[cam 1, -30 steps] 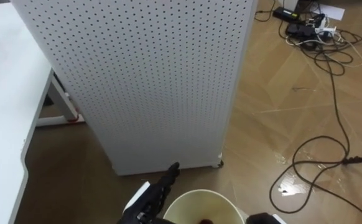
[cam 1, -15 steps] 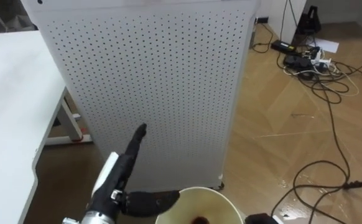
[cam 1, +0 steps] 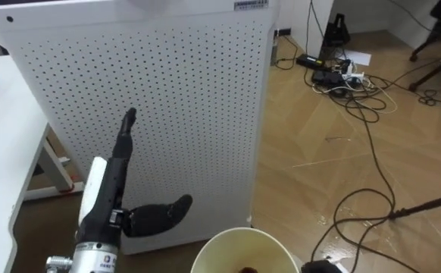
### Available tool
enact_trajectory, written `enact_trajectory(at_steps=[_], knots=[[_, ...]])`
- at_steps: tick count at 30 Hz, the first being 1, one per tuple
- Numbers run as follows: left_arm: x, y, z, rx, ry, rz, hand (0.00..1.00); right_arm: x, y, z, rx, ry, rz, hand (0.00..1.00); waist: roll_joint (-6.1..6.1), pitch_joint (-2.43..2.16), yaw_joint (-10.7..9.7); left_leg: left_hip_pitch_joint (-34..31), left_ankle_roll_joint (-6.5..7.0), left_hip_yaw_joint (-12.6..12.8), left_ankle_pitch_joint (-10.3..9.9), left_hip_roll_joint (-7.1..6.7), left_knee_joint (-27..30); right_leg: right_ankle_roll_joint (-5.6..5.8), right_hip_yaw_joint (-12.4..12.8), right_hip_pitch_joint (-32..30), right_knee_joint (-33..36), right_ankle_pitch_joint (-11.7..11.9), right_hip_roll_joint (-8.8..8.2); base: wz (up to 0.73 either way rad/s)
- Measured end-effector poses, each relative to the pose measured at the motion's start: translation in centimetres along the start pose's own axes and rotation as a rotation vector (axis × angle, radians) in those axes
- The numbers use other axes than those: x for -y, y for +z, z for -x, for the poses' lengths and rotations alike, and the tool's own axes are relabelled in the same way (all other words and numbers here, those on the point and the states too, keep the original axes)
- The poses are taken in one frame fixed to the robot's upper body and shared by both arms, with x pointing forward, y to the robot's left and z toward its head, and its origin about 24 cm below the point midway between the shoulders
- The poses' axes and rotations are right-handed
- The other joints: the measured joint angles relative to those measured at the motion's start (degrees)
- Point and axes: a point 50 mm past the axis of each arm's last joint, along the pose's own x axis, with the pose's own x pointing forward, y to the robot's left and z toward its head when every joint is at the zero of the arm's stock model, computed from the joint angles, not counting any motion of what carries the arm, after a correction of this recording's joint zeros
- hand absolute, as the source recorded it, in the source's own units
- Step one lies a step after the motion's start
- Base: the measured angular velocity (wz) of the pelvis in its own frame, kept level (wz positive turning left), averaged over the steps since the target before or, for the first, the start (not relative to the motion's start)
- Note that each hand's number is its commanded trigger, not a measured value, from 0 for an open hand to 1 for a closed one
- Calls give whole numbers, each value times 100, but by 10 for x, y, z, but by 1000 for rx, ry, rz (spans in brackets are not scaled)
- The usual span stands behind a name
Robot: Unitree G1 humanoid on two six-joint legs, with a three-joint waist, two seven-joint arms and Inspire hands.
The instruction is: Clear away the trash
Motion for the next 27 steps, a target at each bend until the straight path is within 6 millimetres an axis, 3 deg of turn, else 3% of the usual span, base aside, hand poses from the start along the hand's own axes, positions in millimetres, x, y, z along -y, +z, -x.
enact_trajectory(at_steps=[7, 10, 14, 18, 22, 23, 25, 26, 27], knots=[[-9, 11, -8, 72, 53, -34, 0, 13, -9, 8, -19, -46, -31, 100, 154, 14, 51, 123, 96, 234, -72, -81, -46, 96, 171, -189, 214, -43, -19, -18], [-17, 17, -10, 100, 101, -38, 0, 13, -10, 9, -22, -35, -31, 100, 142, 16, 164, 167, 100, 442, -74, -79, -88, 102, 237, -298, 361, -41, -19, -44], [-19, 18, -10, 110, 134, -54, 0, 12, -10, 9, -23, -27, -29, 100, 117, 24, 197, 228, 100, 481, -74, -78, -108, 101, 349, -394, 421, -42, 14, -23], [-21, 19, -10, 121, 171, -77, 0, 8, -10, 9, -24, 2, -33, 100, -17, 12, 323, 230, 39, 600, -145, 6, -25, 46, 292, -493, 534, -56, 75, -24], [-23, 17, -9, 114, 191, -83, 0, 2, -13, 8, -33, 29, -24, 100, -64, 17, 486, 200, -96, 634, -495, 235, 672, -97, 118, -418, 750, -195, 178, -29], [-24, 16, -9, 110, 200, -91, 0, 0, -13, 8, -35, 39, -20, 100, -117, 26, 468, 75, -99, 606, -505, 254, 1049, -129, 140, -394, 845, -269, 166, 0], [-23, 16, -8, 115, 204, -83, 0, 0, -13, 8, -34, 42, -6, 100, -97, 61, 467, -441, -86, 389, -492, 340, 2106, -179, 291, -274, 892, -322, 180, 5], [-22, 16, -8, 116, 201, -80, 0, 0, -14, 9, -37, 40, -5, 100, -93, 70, 454, -616, -89, 270, -520, 310, 2312, -190, 307, -256, 896, -337, 176, 18], [-20, 17, -8, 123, 198, -71, 0, 1, -15, 10, -43, 36, -3, 100, -99, 66, 426, -923, -22, 62, -564, 154, 2263, -220, 325, -252, 885, -381, 157, 21]])
